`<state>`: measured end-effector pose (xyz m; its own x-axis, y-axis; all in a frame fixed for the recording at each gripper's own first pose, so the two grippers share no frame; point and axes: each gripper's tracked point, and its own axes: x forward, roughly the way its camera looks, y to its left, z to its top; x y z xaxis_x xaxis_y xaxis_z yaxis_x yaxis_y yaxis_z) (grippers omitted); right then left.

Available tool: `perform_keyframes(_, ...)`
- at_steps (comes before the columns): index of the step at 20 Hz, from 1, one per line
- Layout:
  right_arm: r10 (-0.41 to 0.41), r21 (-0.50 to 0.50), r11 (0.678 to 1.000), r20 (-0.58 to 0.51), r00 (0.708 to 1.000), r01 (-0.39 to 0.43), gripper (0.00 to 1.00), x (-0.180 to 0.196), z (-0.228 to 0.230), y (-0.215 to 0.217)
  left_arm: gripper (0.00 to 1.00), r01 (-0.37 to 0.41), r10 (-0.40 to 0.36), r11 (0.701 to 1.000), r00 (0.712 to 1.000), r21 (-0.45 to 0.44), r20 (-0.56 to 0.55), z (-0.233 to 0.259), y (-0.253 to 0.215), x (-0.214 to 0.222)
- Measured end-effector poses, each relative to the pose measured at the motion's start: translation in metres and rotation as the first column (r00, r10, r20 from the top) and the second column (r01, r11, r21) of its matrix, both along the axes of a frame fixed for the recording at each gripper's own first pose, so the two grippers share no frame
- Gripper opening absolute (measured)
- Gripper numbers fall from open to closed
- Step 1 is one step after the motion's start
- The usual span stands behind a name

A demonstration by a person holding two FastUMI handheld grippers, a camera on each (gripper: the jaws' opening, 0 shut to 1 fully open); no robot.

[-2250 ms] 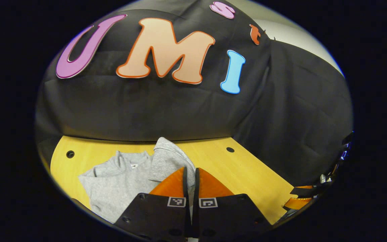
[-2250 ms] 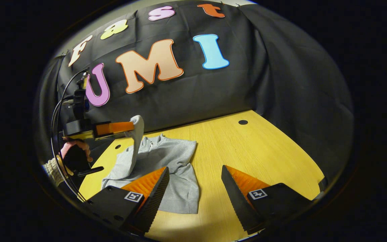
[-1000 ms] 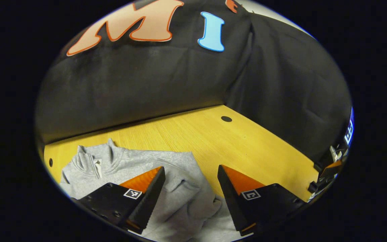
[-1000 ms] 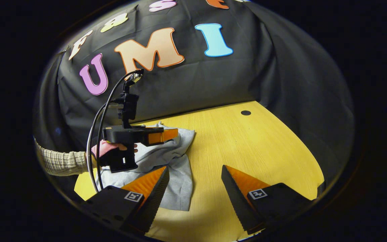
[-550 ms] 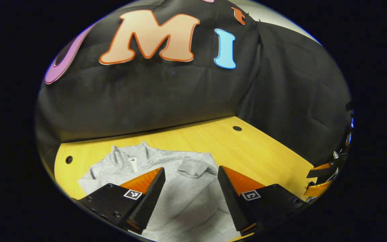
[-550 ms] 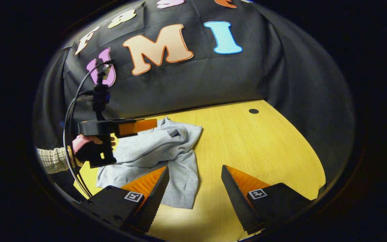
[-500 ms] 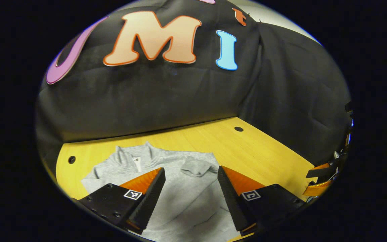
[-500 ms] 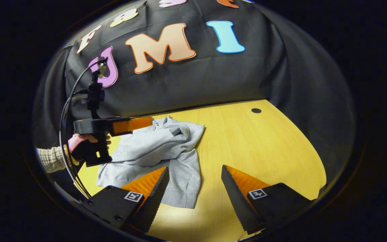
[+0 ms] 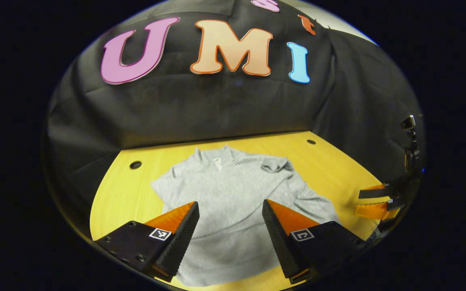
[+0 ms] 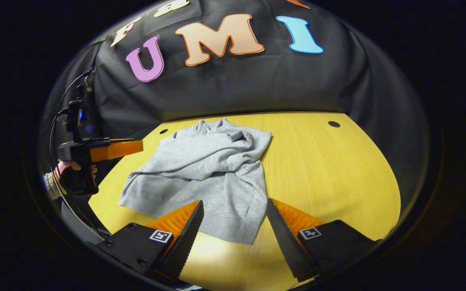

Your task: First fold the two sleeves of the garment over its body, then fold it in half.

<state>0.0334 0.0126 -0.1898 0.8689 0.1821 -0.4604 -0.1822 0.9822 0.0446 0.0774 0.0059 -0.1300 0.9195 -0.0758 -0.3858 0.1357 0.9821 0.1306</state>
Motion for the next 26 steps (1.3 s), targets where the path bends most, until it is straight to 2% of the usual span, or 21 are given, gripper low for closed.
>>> perform_keyframes(2,0.007,-0.006,1.0,-0.023,1.0,-0.007,0.98,0.002,-0.012,0.004,0.91,-0.054,0.053,0.998,0.998,-0.033,-0.032,-0.017,0.018,-0.026)
perform_keyframes(3,0.01,-0.012,1.0,-0.036,0.999,-0.011,0.94,0.002,-0.019,0.005,0.91,-0.082,0.08,0.996,0.996,-0.044,-0.047,-0.027,0.027,-0.038)
perform_keyframes(4,0.008,-0.023,1.0,-0.046,0.999,-0.009,0.94,0.002,-0.025,0.004,0.91,-0.11,0.107,0.993,0.992,-0.045,-0.061,-0.039,0.036,-0.048)
perform_keyframes(5,0.006,-0.031,0.999,-0.054,0.999,-0.007,0.98,0.003,-0.031,0.003,0.91,-0.133,0.13,0.99,0.988,-0.041,-0.081,-0.052,0.046,-0.059)
perform_keyframes(6,0.004,-0.033,0.999,-0.063,0.998,-0.006,0.94,0.004,-0.036,0.004,0.91,-0.153,0.148,0.988,0.983,-0.039,-0.108,-0.066,0.055,-0.069)
perform_keyframes(7,0.006,-0.036,0.999,-0.071,0.997,-0.009,0.94,0.003,-0.042,0.003,0.92,-0.165,0.159,0.986,0.979,-0.037,-0.128,-0.077,0.061,-0.077)
perform_keyframes(8,0.006,-0.043,0.999,-0.079,0.997,-0.01,0.98,0.004,-0.047,0.003,0.92,-0.176,0.169,0.984,0.974,-0.035,-0.148,-0.087,0.066,-0.085)
perform_keyframes(9,0.007,-0.054,0.998,-0.088,0.996,-0.012,0.94,0.004,-0.054,0.003,0.92,-0.188,0.181,0.981,0.97,-0.034,-0.163,-0.095,0.07,-0.091)
perform_keyframes(10,0.004,-0.066,0.998,-0.095,0.995,-0.01,0.94,0.003,-0.058,0.002,0.92,-0.201,0.191,0.979,0.966,-0.036,-0.176,-0.102,0.074,-0.096)
perform_keyframes(11,0.001,-0.074,0.997,-0.101,0.995,-0.008,0.98,0.002,-0.062,0.001,0.92,-0.209,0.199,0.977,0.964,-0.039,-0.176,-0.105,0.075,-0.1)
perform_keyframes(14,-0.013,-0.075,0.997,-0.116,0.993,0.005,0.98,-0.001,-0.074,0.001,0.92,-0.224,0.212,0.973,0.96,-0.048,-0.182,-0.113,0.08,-0.103)
perform_keyframes(15,-0.017,-0.081,0.997,-0.124,0.992,0.007,0.94,-0.001,-0.078,0.002,0.92,-0.227,0.214,0.973,0.959,-0.048,-0.185,-0.116,0.081,-0.103)
perform_keyframes(18,-0.024,-0.105,0.994,-0.124,0.992,0.011,0.94,-0.002,-0.083,0.003,0.92,-0.224,0.213,0.974,0.959,-0.039,-0.188,-0.12,0.082,-0.103)
perform_keyframes(19,-0.028,-0.112,0.994,-0.123,0.992,0.014,0.98,-0.003,-0.084,0.002,0.92,-0.218,0.208,0.975,0.959,-0.032,-0.19,-0.122,0.082,-0.102)
perform_keyframes(21,-0.034,-0.131,0.991,-0.117,0.993,0.019,0.98,-0.003,-0.085,0.002,0.91,-0.224,0.214,0.974,0.952,-0.021,-0.218,-0.134,0.083,-0.102)
perform_keyframes(22,-0.031,-0.145,0.989,-0.115,0.993,0.014,0.94,-0.003,-0.086,0.002,0.92,-0.235,0.228,0.972,0.948,-0.007,-0.22,-0.136,0.084,-0.104)
perform_keyframes(23,-0.026,-0.163,0.987,-0.113,0.993,0.008,0.97,-0.004,-0.087,0.002,0.93,-0.228,0.223,0.974,0.954,-0.001,-0.201,-0.134,0.084,-0.1)
perform_keyframes(25,-0.02,-0.196,0.981,-0.108,0.994,-0.002,0.92,-0.005,-0.089,0.003,0.92,-0.235,0.231,0.972,0.951,0.008,-0.203,-0.135,0.083,-0.102)
perform_keyframes(26,-0.022,-0.201,0.98,-0.109,0.994,0.0,0.96,-0.005,-0.088,0.003,0.92,-0.234,0.232,0.972,0.951,0.016,-0.203,-0.137,0.085,-0.102)
